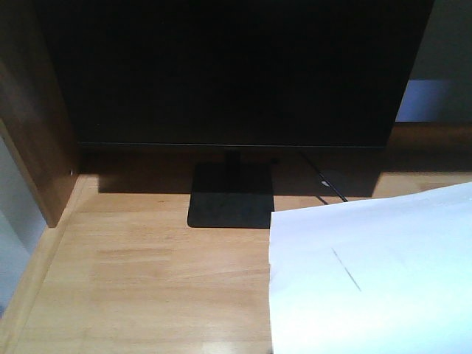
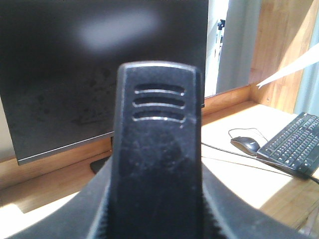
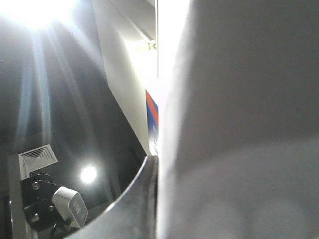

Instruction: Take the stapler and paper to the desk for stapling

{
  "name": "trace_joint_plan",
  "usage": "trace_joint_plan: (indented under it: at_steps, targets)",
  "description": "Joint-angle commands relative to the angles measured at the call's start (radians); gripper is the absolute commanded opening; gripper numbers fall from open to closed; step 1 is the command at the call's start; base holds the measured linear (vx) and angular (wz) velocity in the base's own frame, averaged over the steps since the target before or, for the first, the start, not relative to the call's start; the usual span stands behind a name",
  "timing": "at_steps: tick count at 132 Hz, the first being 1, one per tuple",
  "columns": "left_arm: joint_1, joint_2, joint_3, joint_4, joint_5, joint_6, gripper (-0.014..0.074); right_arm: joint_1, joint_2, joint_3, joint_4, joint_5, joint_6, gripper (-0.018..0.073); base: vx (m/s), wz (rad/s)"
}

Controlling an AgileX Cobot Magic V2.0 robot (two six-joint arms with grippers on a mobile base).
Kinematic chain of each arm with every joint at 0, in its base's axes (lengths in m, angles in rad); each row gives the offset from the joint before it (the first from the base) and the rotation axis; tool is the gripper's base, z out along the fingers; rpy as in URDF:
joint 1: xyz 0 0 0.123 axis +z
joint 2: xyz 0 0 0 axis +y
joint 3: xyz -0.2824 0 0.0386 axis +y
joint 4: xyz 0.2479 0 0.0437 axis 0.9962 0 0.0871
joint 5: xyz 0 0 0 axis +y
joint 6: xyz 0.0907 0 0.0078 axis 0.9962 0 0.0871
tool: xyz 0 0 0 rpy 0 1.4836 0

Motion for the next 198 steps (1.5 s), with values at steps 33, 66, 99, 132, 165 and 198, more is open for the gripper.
trace_joint_plan:
  at_steps: [33, 66, 99, 132, 165, 198]
  targets:
    - [-0.004, 0.019, -0.023, -0.009, -0.116, -0.002, -0.0006, -0.007, 0.012, -0.026, 0.016, -0.035, -0.004, -0.0006, 0.0, 0.0]
    - [-0.004, 0.019, -0.023, -0.009, -0.116, -0.002, -0.0006, -0.007, 0.012, -0.026, 0.016, -0.035, -0.004, -0.0006, 0.0, 0.0]
    - [-0.004, 0.073, -0.023, -0.002, -0.174, 0.018, -0.0006, -0.007, 0.012, -0.026, 0.016, -0.035, -0.004, -0.0006, 0.0, 0.0]
    - [-0.004, 0.293, -0.023, -0.092, -0.26, 0.151, -0.0006, -0.007, 0.012, -0.026, 0.016, -0.034, -0.004, -0.0006, 0.0, 0.0]
    - [-0.004, 0.561, -0.023, -0.372, -0.406, 0.491, -0.0006, -0.007, 0.012, -0.026, 0.016, -0.034, -0.004, -0.0006, 0.0, 0.0]
    - [0.005, 0.782, -0.023, -0.709, -0.449, 0.929, -0.0006, -0.007, 0.012, -0.026, 0.016, -0.034, -0.004, -0.0006, 0.0, 0.0]
